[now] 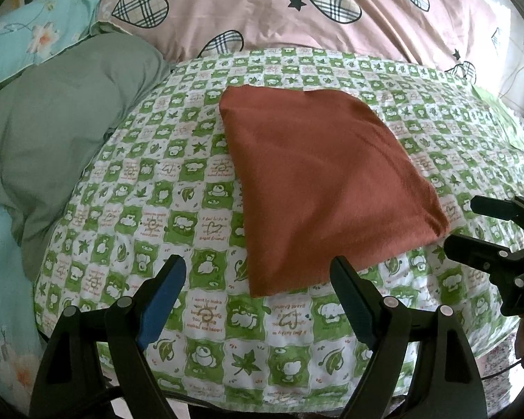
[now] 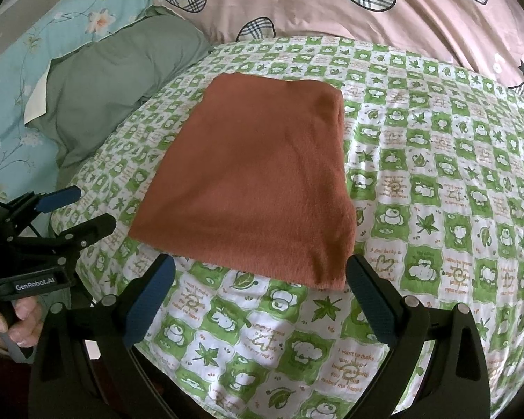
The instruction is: Fold small clothes
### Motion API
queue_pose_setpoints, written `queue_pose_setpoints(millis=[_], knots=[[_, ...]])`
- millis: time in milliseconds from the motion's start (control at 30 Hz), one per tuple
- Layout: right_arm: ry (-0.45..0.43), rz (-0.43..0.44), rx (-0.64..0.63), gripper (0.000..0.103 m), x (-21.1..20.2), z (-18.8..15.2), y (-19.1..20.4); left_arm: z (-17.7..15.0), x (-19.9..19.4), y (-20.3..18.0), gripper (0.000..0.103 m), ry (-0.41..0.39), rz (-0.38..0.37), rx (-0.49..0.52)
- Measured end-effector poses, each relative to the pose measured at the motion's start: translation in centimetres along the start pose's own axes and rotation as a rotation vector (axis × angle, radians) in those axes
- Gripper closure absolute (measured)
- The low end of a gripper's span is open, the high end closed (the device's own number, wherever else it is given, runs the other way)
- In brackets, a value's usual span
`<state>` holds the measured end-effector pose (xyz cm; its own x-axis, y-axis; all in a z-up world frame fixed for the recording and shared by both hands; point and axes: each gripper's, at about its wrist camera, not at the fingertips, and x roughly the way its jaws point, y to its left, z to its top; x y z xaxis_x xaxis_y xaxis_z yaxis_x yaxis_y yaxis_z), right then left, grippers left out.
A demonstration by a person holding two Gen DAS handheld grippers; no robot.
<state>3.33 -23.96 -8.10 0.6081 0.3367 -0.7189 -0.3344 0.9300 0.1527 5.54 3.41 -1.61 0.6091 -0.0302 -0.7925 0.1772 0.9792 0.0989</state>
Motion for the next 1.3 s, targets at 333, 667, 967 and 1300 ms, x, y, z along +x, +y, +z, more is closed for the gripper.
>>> queue_pose_setpoints(millis=[333,667,967,1300], knots=[[0.0,0.002,0.0,0.005,0.2,0.3,0.0,0.2,0.1,-0.1,0.018,0.001,0.0,0.002],[-0.011,0.012,-0.008,0.005,0.4,1.2,-0.4,1.1,0.8,-0.1,0.018,-0.011,-0.004,0.007],[-0.013,-0.002,0.017,0.005,2.0,2.8,-1.9,2.4,2.4,0.4,0.018,-0.018,0.036,0.001],[0.005,0.006,0.014,0.005,2.9,3.3,-2.7,2.9,3.0,0.7,0.018,-0.009,0.042,-0.009]])
